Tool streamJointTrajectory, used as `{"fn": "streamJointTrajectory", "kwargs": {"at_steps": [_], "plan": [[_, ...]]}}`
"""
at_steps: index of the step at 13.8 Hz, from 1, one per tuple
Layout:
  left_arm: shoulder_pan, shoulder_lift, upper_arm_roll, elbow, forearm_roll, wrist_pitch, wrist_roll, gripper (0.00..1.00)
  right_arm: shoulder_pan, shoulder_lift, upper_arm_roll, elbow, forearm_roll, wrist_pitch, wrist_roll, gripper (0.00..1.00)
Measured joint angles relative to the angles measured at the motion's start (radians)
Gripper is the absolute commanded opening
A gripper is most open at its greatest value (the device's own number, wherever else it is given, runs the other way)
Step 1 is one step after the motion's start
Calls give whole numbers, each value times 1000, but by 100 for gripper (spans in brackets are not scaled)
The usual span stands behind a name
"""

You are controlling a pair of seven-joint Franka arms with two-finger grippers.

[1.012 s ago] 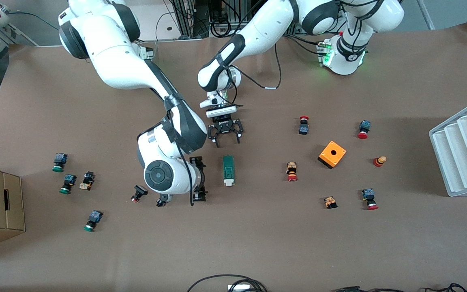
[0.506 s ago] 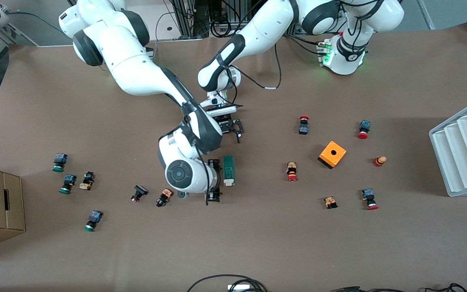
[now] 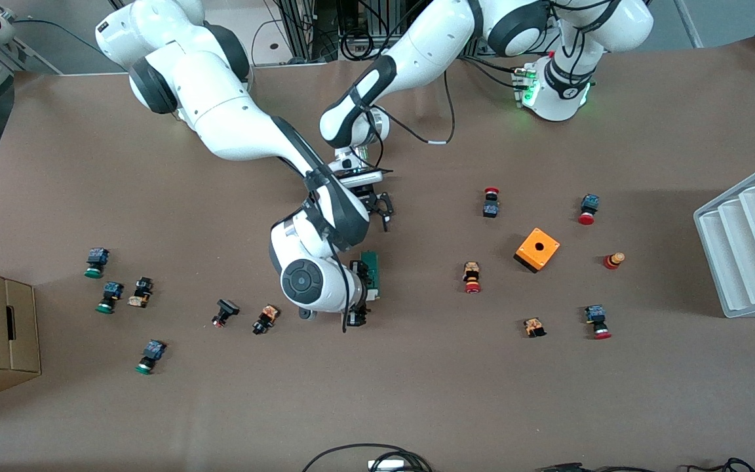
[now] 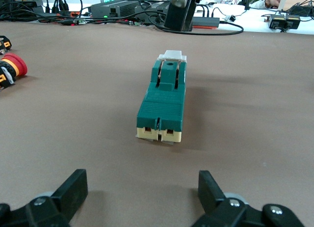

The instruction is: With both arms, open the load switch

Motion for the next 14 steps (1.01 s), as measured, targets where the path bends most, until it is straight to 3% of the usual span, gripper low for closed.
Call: {"fn": "streamJointTrajectory", "kwargs": {"at_steps": [9,14], "plan": [[0,0,0,0,0,0,0,100,-30,42,-6,32,105,5,5,66],[0,0,0,0,0,0,0,100,-30,65,-4,36,109,3,5,66]]}}
